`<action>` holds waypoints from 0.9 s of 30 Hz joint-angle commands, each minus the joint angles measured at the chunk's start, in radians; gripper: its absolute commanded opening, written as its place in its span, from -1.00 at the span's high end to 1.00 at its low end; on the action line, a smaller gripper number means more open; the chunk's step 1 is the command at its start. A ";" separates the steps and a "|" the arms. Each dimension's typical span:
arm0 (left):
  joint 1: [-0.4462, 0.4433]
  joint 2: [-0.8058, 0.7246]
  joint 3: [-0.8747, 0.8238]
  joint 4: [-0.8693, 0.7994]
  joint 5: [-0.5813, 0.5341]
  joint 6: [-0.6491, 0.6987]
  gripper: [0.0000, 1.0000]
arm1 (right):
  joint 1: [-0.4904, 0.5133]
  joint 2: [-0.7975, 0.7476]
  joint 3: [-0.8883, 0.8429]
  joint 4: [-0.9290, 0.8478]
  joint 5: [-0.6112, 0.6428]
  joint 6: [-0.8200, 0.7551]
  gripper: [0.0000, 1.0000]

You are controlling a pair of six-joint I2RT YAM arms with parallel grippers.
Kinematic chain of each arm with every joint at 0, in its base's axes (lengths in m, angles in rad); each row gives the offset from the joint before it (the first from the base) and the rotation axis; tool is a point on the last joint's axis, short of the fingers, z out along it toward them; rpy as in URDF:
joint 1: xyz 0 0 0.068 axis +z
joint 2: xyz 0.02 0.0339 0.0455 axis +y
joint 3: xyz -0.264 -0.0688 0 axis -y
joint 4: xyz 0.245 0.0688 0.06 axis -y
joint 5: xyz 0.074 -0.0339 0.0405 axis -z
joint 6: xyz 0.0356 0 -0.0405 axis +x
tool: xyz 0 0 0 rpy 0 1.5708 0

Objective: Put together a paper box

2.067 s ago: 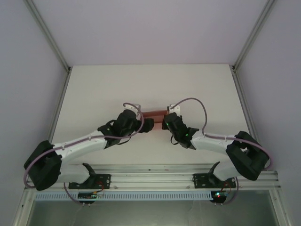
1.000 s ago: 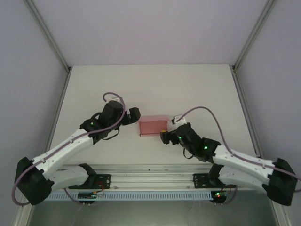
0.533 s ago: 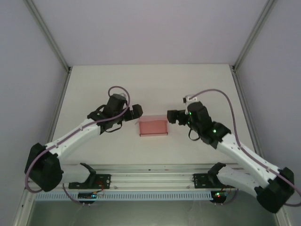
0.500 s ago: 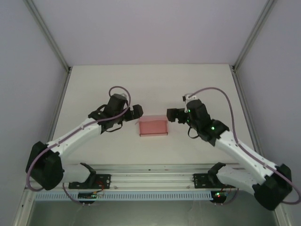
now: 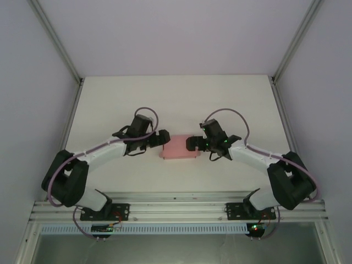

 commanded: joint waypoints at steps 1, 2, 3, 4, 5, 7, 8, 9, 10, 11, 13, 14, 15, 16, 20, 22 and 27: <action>0.006 0.047 -0.019 0.095 0.084 0.002 -0.83 | -0.002 0.014 -0.050 0.067 0.003 0.031 -0.94; 0.007 0.061 -0.026 0.116 0.101 0.001 -0.80 | -0.001 0.017 -0.064 0.083 0.008 0.043 -0.94; 0.006 0.075 -0.031 0.137 0.118 0.000 -0.78 | 0.001 0.021 -0.077 0.096 0.009 0.051 -0.94; 0.006 0.089 -0.037 0.159 0.134 -0.001 -0.72 | 0.000 0.026 -0.093 0.111 0.010 0.060 -0.94; 0.006 0.104 -0.039 0.174 0.144 0.000 -0.68 | 0.001 0.031 -0.105 0.120 0.013 0.067 -0.94; 0.007 0.127 -0.041 0.197 0.164 0.001 -0.52 | 0.002 0.045 -0.128 0.136 0.015 0.079 -0.93; 0.007 0.139 -0.043 0.209 0.172 0.001 -0.51 | 0.002 0.052 -0.136 0.142 0.014 0.084 -0.92; 0.006 0.148 -0.048 0.225 0.185 0.001 -0.44 | 0.002 0.059 -0.145 0.152 0.013 0.089 -0.91; 0.006 0.155 -0.051 0.235 0.191 0.001 -0.39 | 0.004 0.064 -0.151 0.158 0.015 0.092 -0.91; 0.006 0.162 -0.054 0.244 0.197 0.001 -0.33 | 0.005 0.069 -0.157 0.164 0.015 0.095 -0.91; 0.006 0.171 -0.062 0.264 0.200 0.000 -0.16 | 0.005 0.072 -0.166 0.169 0.014 0.095 -0.89; 0.007 0.176 -0.065 0.271 0.202 -0.002 -0.10 | 0.004 0.073 -0.168 0.170 0.016 0.098 -0.89; 0.007 0.181 -0.068 0.276 0.202 -0.002 -0.06 | 0.007 0.069 -0.171 0.169 0.015 0.099 -0.90; 0.006 0.183 -0.071 0.281 0.204 -0.004 0.03 | 0.007 0.067 -0.173 0.167 0.015 0.100 -0.90; 0.008 0.182 -0.092 0.313 0.215 -0.007 0.23 | 0.007 0.043 -0.178 0.154 0.008 0.110 -0.92; 0.008 0.178 -0.106 0.335 0.216 -0.015 0.31 | 0.007 0.025 -0.176 0.145 0.001 0.118 -0.96; 0.016 0.176 -0.142 0.393 0.231 -0.034 0.54 | 0.008 -0.043 -0.155 0.116 -0.003 0.136 -0.97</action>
